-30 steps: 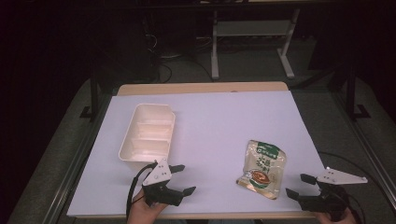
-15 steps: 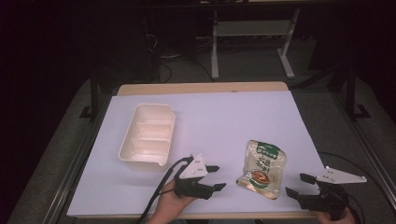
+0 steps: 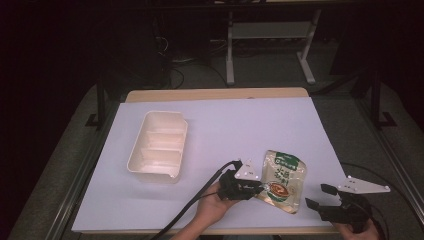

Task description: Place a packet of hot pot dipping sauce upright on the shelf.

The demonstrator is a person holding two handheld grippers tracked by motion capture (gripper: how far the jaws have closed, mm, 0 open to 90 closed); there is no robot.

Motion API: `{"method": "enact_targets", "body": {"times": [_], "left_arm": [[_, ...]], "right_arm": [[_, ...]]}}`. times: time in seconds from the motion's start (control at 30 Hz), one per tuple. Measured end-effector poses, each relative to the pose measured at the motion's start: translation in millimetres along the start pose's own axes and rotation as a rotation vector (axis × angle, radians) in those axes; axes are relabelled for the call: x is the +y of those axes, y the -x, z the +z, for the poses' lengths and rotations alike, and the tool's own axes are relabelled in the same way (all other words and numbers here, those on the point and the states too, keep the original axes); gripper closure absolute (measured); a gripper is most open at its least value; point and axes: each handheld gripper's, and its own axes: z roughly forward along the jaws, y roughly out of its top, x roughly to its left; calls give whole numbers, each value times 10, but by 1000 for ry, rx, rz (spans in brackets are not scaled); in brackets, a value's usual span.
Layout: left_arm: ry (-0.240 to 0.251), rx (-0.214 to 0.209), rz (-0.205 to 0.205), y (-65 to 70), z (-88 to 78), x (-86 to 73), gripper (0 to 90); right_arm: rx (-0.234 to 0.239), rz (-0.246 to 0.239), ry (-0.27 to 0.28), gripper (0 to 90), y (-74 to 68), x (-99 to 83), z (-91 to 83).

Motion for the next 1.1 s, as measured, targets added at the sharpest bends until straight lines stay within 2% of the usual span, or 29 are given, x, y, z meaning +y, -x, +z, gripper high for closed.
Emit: {"method": "enact_targets", "body": {"times": [0.1, 0.2, 0.3, 0.33, 0.4, 0.47, 0.57, 0.63, 0.67, 0.77, 0.8, 0.83, 0.87, 0.97, 1.1], "left_arm": [[-39, 13, 12, 11, 80, 26, 834], [-107, 12, 15, 19, 165, -3, 853], [-99, 4, -12, 8, 185, -12, 874], [-103, 6, -9, 3, 189, -13, 888], [-101, -2, -26, -14, 205, -24, 897], [-105, 1, -27, -11, 213, -25, 898], [-108, 6, -16, 0, 221, -27, 899], [-114, 7, -13, 6, 230, -28, 900], [-116, 6, -12, 11, 242, -28, 900], [-117, -16, -26, 16, 277, -39, 900], [-119, -8, -15, 35, 285, -36, 900], [-119, -8, -15, 35, 285, -36, 900], [-118, -12, -13, 29, 285, -42, 900], [-118, -15, -11, 25, 285, -45, 900], [-117, -16, -5, 24, 285, -48, 900]], "right_arm": [[-5, 5, 4, 219, 7, 8, 10], [-13, 10, -4, 218, 22, 10, 31], [-29, 21, -8, 216, 66, 29, 40], [-37, 31, -3, 209, 91, 44, 42], [-35, 50, 1, 202, 155, 88, 51], [-27, 68, -2, 196, 219, 149, 68], [-25, 64, -8, 209, 301, 256, 124], [-15, 67, -6, 215, 336, 291, 159], [2, 78, -12, 227, 402, 359, 247], [22, 86, -22, 250, 457, 424, 341], [43, 94, -29, 258, 512, 492, 420], [43, 94, -29, 258, 512, 492, 420], [66, 113, -30, 271, 571, 548, 476], [70, 139, -55, 271, 656, 609, 521], [96, 141, -69, 293, 740, 646, 536]]}}
